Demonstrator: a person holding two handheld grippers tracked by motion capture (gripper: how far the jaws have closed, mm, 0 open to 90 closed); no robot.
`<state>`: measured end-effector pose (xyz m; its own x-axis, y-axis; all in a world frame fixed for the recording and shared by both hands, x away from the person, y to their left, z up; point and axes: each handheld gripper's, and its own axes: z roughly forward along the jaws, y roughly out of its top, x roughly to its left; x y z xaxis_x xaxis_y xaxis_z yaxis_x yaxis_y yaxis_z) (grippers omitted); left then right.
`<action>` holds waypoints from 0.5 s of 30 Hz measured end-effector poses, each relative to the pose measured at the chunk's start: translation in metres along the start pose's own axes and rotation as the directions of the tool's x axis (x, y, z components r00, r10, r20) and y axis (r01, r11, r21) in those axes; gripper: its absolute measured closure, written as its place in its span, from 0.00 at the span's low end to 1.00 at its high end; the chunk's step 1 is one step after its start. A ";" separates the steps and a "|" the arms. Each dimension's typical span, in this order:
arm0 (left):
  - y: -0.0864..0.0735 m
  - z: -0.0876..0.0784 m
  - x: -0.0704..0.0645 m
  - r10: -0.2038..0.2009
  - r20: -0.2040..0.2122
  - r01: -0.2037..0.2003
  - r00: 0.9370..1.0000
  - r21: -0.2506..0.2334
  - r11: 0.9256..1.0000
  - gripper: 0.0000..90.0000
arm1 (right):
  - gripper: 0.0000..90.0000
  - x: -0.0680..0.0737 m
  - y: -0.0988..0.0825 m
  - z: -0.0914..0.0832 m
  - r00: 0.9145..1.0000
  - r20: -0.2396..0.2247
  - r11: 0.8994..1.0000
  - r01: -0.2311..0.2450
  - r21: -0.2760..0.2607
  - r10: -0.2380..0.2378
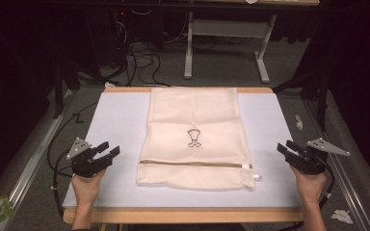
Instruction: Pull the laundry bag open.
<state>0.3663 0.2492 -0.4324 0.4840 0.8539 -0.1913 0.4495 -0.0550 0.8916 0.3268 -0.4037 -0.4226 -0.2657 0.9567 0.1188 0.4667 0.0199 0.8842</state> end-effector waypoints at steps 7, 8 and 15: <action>-0.002 0.004 0.004 -0.013 -0.012 0.013 1.000 0.004 1.000 0.51 | 0.62 -0.009 -0.006 0.002 0.999 0.026 1.000 -0.031 0.005 0.031; -0.002 0.005 0.005 -0.012 -0.020 0.013 1.000 0.007 1.000 0.51 | 0.62 -0.010 -0.007 0.003 0.999 0.032 0.999 -0.033 0.006 0.033; -0.004 0.011 0.009 -0.025 -0.028 0.025 0.999 0.012 1.000 0.49 | 0.62 -0.017 -0.013 0.007 0.997 0.047 0.998 -0.054 0.027 0.052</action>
<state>0.3763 0.2513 -0.4424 0.4515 0.8692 -0.2015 0.4704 -0.0400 0.8815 0.3307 -0.4181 -0.4391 -0.2006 0.9691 0.1434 0.5026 -0.0239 0.8642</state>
